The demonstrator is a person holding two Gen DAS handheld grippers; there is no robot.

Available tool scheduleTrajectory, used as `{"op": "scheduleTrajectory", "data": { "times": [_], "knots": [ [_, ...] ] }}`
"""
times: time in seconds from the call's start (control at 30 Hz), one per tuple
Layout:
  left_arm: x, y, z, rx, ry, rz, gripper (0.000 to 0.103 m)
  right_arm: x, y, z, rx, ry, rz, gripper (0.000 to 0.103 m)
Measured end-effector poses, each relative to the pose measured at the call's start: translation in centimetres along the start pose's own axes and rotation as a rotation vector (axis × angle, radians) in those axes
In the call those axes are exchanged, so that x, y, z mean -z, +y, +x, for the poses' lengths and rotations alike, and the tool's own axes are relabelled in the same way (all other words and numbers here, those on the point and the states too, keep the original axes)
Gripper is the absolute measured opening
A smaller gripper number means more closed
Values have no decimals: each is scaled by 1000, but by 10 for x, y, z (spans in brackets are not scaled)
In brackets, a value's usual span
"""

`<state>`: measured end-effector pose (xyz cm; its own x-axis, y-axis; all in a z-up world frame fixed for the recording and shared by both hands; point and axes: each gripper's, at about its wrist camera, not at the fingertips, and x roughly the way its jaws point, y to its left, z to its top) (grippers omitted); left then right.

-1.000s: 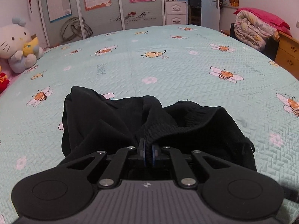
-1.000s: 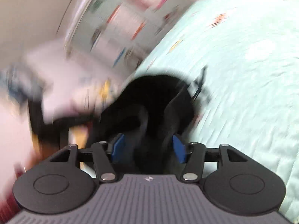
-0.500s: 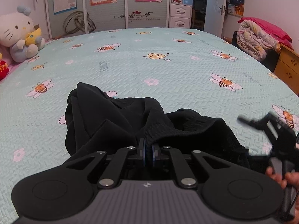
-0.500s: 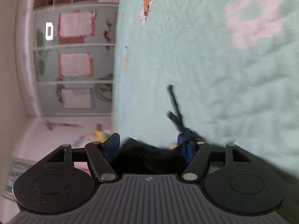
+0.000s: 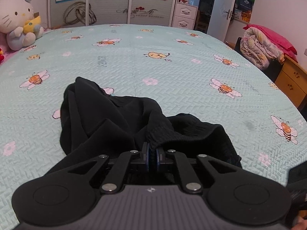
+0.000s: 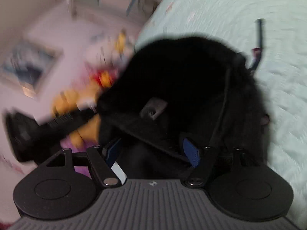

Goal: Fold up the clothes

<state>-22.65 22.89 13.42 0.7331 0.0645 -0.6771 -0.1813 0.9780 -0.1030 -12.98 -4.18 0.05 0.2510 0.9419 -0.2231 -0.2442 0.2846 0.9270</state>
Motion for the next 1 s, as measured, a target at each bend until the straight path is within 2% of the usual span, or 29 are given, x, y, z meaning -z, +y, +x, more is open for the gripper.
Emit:
{"op": "scheduleTrajectory", "data": {
  "times": [0.07,0.17,0.23,0.27,0.33,0.4,0.47,0.57,0.6,0.67,0.7,0.77,0.87,0.93,1.0],
  "knots": [
    [-1,4,-1,0,-1,-18,9,-3,-9,-28,-62,-160,78,71],
    [-2,9,-2,1,-3,-38,9,-9,-32,-59,-54,-344,221,74],
    [-2,12,-3,3,-3,-49,9,-15,-49,-67,16,-368,301,76],
    [-2,12,-3,6,-3,-53,9,-19,-59,-63,61,-342,356,76],
    [-1,13,-4,12,0,-58,9,-28,-63,-48,40,-317,406,74],
    [-1,14,-5,17,5,-59,9,-37,-65,-32,10,-297,450,77],
    [-2,14,-6,17,9,-58,9,-51,-67,-9,-65,-246,510,82],
    [-3,15,-6,26,20,-59,9,-63,-79,5,-228,-271,627,82],
    [-2,15,-5,28,26,-59,9,-58,-77,8,-283,-297,631,82],
    [-1,14,-3,32,34,-52,9,-67,-60,9,-371,-325,541,82],
    [-1,13,-1,33,34,-51,9,-72,-46,9,-396,-290,466,82],
    [-1,13,1,39,34,-61,9,-72,-9,14,-395,-165,292,82],
    [-2,17,2,52,32,-85,9,-52,30,30,-341,80,88,82],
    [-1,18,1,57,34,-90,9,-36,46,39,-176,161,-39,82],
    [-1,19,0,63,38,-90,9,-21,54,36,-12,151,-156,82]
  ]
}}
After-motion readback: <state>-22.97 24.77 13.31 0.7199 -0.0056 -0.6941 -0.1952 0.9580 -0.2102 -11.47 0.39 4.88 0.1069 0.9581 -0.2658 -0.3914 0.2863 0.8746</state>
